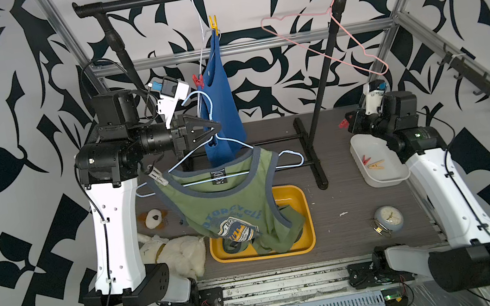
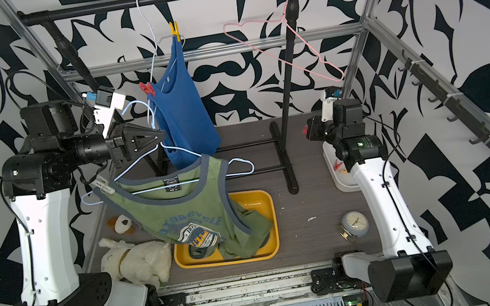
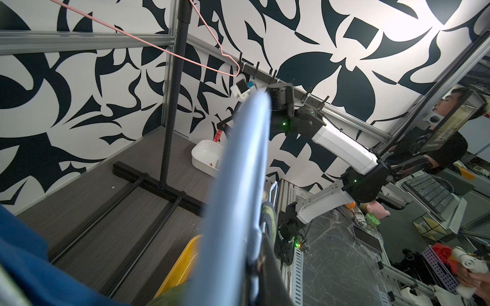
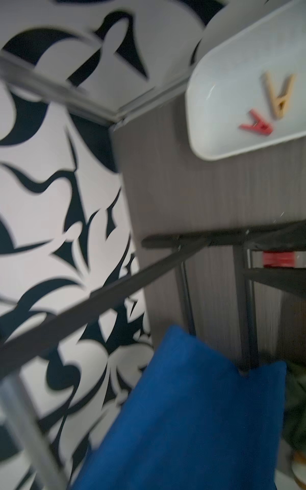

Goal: Remove the clothespins securing tank tops to the hanger
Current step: Place the clothespin in the storage box.

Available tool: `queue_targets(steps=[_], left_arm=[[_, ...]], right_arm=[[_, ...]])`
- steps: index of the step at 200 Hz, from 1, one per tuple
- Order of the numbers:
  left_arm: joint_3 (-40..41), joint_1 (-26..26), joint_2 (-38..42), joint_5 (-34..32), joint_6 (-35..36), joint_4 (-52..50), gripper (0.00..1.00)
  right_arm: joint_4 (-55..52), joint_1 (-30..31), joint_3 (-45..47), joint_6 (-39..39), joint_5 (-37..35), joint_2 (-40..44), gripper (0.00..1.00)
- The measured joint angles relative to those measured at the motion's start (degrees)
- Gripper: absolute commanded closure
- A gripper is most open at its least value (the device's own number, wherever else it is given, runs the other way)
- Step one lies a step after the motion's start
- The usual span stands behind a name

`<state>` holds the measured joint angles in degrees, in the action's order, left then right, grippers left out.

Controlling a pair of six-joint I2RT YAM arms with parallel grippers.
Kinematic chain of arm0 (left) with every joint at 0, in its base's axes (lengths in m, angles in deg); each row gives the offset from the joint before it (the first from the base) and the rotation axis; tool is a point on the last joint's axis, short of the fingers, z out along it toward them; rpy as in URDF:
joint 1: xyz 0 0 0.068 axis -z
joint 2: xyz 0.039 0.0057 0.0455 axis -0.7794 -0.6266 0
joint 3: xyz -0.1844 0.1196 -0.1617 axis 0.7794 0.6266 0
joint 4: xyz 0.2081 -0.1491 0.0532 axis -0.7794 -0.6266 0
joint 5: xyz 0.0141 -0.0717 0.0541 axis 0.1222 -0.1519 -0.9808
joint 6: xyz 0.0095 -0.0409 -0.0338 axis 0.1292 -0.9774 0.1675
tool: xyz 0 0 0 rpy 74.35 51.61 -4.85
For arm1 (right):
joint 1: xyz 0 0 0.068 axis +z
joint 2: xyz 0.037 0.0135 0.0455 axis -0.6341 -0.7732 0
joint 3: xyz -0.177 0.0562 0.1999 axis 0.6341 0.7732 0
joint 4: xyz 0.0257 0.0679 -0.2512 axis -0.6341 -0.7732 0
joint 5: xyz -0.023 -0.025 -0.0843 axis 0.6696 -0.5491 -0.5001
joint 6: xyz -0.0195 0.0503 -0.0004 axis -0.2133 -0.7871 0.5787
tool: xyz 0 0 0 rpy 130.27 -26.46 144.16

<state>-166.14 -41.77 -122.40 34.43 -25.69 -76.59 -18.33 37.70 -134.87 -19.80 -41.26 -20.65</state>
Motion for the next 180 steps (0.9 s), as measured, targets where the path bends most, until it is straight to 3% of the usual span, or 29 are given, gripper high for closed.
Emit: queue_targets(steps=[73, 133, 180], left_arm=[[3.87, 1.51, 1.7, -0.55, 0.44, 1.79, 0.96], [5.31, 3.21, 1.86, -0.72, 1.53, 1.84, 0.96], [6.93, 4.26, 1.88, -0.92, 1.9, 1.81, 0.95]], right_arm=[[10.29, -4.22, 16.65, 0.2, -22.36, -3.17, 0.98], [15.13, -9.79, 19.28, -1.9, -25.53, -10.05, 0.93], [15.39, -10.51, 19.06, -2.56, -24.59, -18.29, 0.79]])
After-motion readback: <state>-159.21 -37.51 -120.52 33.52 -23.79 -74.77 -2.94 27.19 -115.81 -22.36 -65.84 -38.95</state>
